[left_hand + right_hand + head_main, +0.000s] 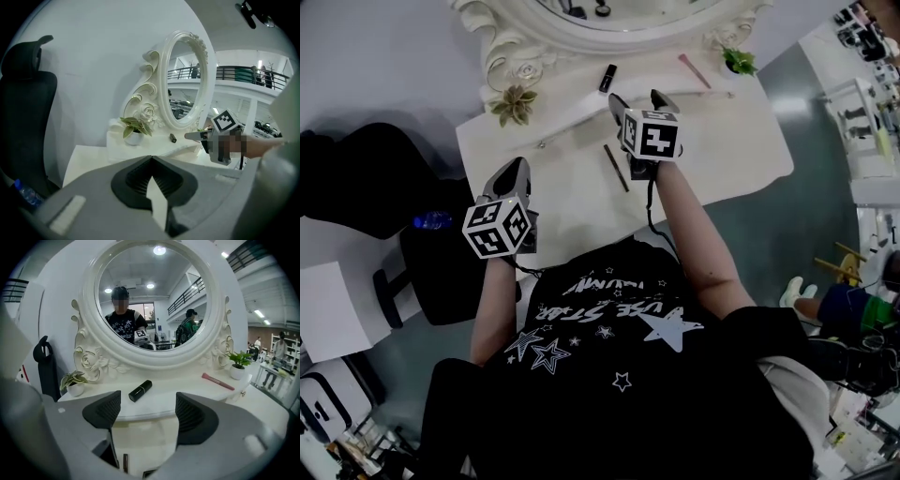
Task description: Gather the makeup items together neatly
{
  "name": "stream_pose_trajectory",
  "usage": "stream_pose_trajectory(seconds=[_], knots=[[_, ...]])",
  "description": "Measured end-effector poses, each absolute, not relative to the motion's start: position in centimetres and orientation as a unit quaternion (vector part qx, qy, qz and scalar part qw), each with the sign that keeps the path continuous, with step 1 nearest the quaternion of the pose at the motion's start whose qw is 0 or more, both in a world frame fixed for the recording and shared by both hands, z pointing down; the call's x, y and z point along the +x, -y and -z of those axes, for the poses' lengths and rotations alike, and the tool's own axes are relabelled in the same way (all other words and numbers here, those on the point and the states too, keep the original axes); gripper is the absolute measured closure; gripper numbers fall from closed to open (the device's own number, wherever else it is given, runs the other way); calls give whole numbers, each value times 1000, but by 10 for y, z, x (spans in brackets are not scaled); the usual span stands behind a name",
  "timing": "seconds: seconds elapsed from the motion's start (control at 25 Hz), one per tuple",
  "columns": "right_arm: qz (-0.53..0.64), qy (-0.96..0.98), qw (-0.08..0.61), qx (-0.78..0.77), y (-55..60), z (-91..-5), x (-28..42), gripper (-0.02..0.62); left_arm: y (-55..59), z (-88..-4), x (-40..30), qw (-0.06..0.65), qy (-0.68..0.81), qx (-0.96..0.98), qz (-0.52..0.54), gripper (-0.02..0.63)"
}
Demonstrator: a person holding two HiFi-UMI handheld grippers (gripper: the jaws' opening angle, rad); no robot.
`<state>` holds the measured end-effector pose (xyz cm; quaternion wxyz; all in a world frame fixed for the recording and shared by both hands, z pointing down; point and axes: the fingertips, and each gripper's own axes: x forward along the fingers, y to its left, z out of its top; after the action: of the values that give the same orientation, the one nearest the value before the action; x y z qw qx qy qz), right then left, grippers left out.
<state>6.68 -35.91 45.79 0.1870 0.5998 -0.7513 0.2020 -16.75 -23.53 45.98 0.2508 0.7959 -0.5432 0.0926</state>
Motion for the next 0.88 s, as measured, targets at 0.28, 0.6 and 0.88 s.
stream_pose_trajectory(seconds=[0.28,0.6,0.88], knots=[[-196,734,210,615,388,-468,41,227,244,-459,-178,249,535,802,-92,604],[-198,706,243,635,415,-485,29,333,250,-463,-184,256,526,807,-88,604],[-205,690,271,639,420,-496,22,345,252,-469,-191,270,515,809,-82,604]])
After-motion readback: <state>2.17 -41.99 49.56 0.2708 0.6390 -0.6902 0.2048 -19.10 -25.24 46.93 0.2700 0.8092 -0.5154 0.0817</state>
